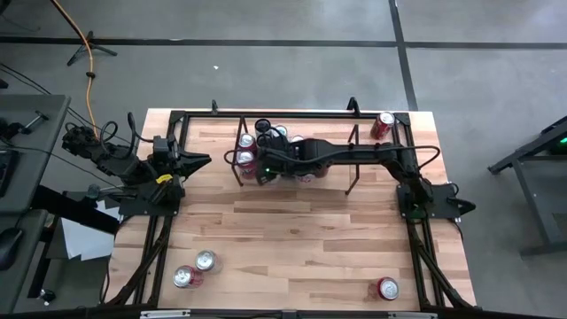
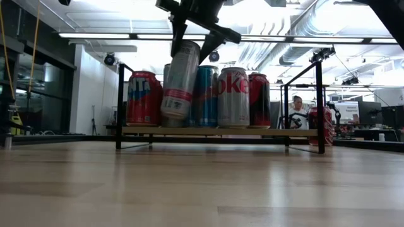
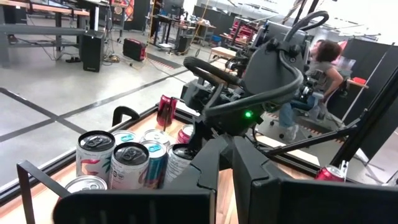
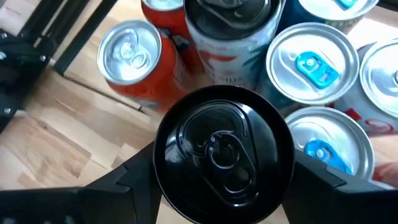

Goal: Place canned beverage on shelf
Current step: Put the white-pink soda can on the shelf aligned with the other white-pink soda cans

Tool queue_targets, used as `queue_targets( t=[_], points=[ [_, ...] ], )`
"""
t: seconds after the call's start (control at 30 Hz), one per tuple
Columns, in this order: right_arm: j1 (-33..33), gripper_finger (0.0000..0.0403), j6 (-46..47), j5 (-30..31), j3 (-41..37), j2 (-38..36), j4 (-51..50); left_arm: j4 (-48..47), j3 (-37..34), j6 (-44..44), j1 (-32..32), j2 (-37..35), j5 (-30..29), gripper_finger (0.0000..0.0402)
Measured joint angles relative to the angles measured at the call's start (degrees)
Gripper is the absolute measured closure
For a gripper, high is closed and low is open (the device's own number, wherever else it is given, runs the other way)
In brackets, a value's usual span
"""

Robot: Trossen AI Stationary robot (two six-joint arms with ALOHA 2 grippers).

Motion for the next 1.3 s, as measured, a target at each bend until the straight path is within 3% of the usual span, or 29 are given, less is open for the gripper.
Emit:
queue_targets(
  t=[0.13,0.27,0.4,0.67,0.97,1.3],
  points=[
    [-0.1,0.0165,-0.7,0.1,0.0,0.3,0.8,0.0,0.0,0.0,0.0,0.0,0.0,0.0401],
    [-0.1,0.0162,-7.0,-0.4,0.0,0.6,2.6,0.0,0.0,0.0,0.0,0.0,0.0,0.0401],
    [-0.6,0.0152,-25.1,-5.4,0.0,0.5,4.9,0.0,0.0,-0.1,0.0,0.0,0.0,0.0401],
    [-5.0,0.0149,-58.2,-23.6,1.6,-0.1,8.2,0.0,0.0,-1.1,0.0,0.0,0.0,0.0401],
    [-9.7,0.0147,-89.8,-29.1,1.6,0.3,7.5,0.0,0.0,-1.2,0.0,0.0,0.0,0.0402],
    [-10.2,0.0147,-97.1,-33.4,-1.0,0.3,6.1,0.0,0.0,-1.2,0.0,0.0,-1.0,0.0402]
  ],
)
